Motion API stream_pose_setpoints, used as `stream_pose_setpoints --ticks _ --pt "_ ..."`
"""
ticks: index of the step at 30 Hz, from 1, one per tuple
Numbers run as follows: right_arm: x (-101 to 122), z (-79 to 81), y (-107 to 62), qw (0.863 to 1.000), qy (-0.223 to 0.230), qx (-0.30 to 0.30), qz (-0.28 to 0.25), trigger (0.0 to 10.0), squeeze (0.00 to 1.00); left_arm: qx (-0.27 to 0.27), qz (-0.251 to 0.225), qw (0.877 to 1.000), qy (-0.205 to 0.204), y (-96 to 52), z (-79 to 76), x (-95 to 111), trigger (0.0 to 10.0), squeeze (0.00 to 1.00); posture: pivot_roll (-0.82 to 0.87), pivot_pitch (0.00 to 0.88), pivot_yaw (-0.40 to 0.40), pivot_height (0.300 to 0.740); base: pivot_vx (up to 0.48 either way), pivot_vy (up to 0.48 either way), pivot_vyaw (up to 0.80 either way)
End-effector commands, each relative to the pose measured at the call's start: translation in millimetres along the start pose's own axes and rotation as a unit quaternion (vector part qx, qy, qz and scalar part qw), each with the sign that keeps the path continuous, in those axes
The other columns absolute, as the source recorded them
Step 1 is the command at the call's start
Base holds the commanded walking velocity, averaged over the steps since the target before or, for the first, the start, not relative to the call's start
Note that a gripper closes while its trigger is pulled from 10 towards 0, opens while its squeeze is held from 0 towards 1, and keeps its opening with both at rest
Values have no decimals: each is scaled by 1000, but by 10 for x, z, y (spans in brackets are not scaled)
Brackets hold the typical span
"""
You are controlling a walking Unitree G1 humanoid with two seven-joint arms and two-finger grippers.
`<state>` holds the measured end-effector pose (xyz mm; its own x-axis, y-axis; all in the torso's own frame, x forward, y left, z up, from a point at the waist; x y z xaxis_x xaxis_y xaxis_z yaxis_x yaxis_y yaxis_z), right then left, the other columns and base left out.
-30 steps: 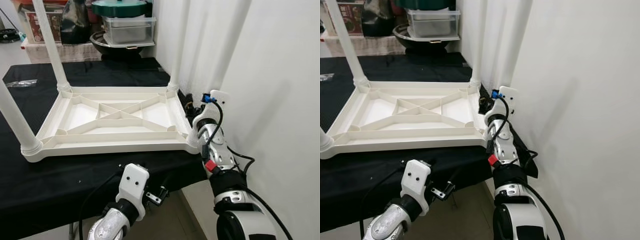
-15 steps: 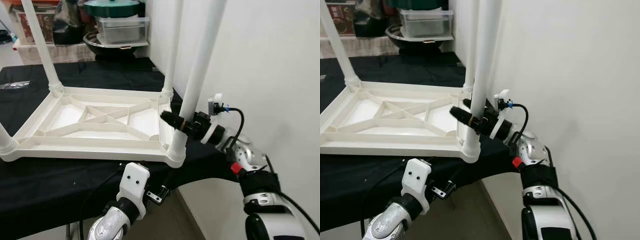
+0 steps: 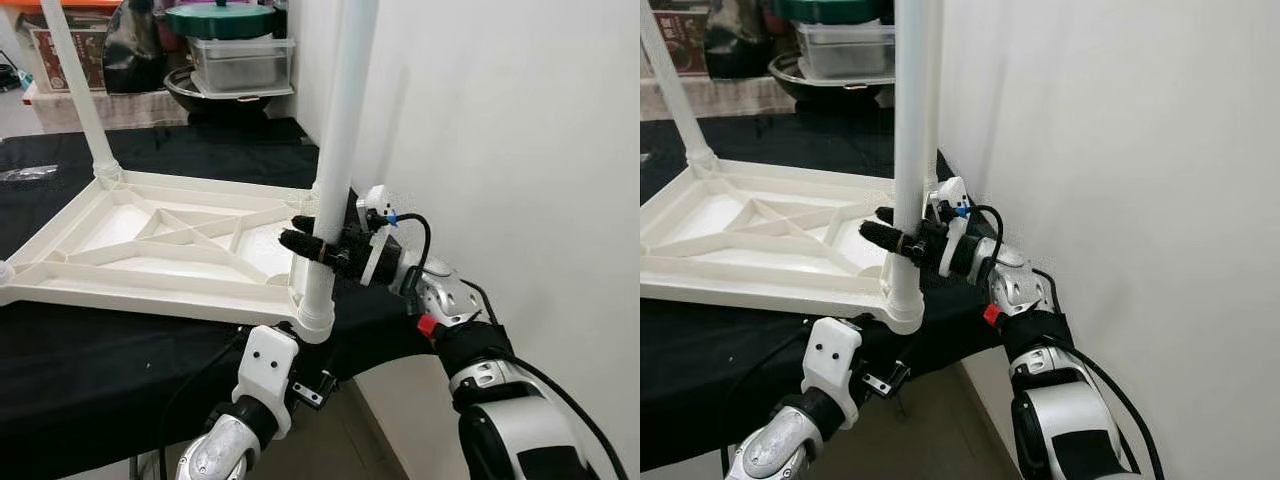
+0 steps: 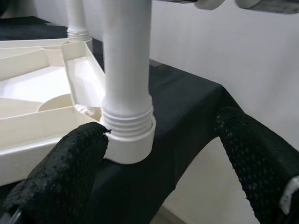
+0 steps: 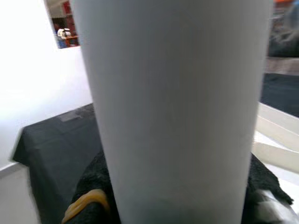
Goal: Building children table
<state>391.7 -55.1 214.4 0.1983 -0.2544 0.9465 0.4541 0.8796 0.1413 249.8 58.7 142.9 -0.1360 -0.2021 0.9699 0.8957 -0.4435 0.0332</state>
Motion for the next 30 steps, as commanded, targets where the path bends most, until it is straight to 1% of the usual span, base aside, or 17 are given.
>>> stream_pose_setpoints --ticks 1,5,6,8,10,11,12,14,17,19,20,23,24,27,28,29,30 --pt "164 -205 -36 993 6 -104 -56 0 0 -2 9 1000 0 -5 -23 -49 10000 0 97 45 -94 740 0 0 0" --pt "215 -517 -164 959 -14 -271 -78 0 0 -3 8 1000 0 -3 -23 -52 10000 0 93 42 -96 740 0 0 0" --pt "174 -742 -369 907 -19 -411 -88 0 0 -4 9 1000 0 -2 -23 -57 10000 0 88 44 -93 740 0 0 0" --pt "174 -742 -369 907 -19 -411 -88 0 0 -4 9 1000 0 -2 -23 -57 10000 0 88 44 -93 740 0 0 0" --pt "120 -851 -600 847 -21 -520 -105 0 0 -5 10 1000 1 1 -26 -63 10000 0 87 42 -93 740 0 0 0" --pt "120 -851 -600 847 -21 -520 -105 0 0 -5 10 1000 1 1 -26 -63 10000 0 87 42 -93 740 0 0 0" --pt "71 -856 -718 812 -15 -572 -118 0 0 -5 10 1000 1 3 -26 -64 10000 0 90 41 -92 740 0 0 0" --pt "71 -856 -718 812 -15 -572 -118 0 0 -5 10 1000 1 3 -26 -64 10000 0 90 41 -92 740 0 0 0" --pt "4 -754 -803 768 -1 -624 -145 0 0 -5 10 1000 3 6 -24 -66 10000 0 92 41 -93 740 0 0 0" --pt "4 -754 -803 768 -1 -624 -145 0 0 -5 10 1000 3 6 -24 -66 10000 0 92 41 -93 740 0 0 0" --pt "6 -719 -773 766 5 -624 -154 8902 0 -5 10 1000 3 6 -22 -66 10000 0 89 43 -93 740 0 0 0" --pt "66 -627 -574 796 14 -576 -186 10000 0 -6 10 1000 3 4 -24 -70 10000 0 87 41 -92 740 0 0 0" --pt "98 -573 -462 819 14 -538 -200 10000 1000 -6 10 1000 3 4 -27 -72 10000 0 86 40 -90 740 0 0 0" --pt "127 -526 -377 840 8 -500 -210 10000 1000 -7 10 1000 2 7 -30 -72 10000 0 90 39 -93 740 0 0 0" --pt "156 -476 -298 867 -5 -452 -211 10000 545 -7 10 1000 2 8 -31 -72 10000 0 91 35 -95 740 0 0 0" --pt "156 -476 -298 867 -5 -452 -211 10000 545 -7 10 1000 2 8 -31 -72 10000 0 91 35 -95 740 0 0 0" --pt "146 -429 -214 894 -1 -401 -200 10000 0 -6 10 1000 1 9 -31 -71 10000 0 91 35 -95 740 0 0 0"
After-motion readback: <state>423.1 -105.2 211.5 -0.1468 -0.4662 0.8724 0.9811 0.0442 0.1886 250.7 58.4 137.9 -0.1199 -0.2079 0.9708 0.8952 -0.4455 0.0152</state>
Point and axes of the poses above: a point about 5 cm out from each wrist's last joint towards the gripper, its own y axis pointing out of the wrist towards the gripper, its own x axis along the axis of the wrist's last joint, z = x × y, the point moved 4 cm from there along y, pointing out of the wrist towards the gripper, and after that the axes turned 14 degrees about y, right-handed, at the moved point
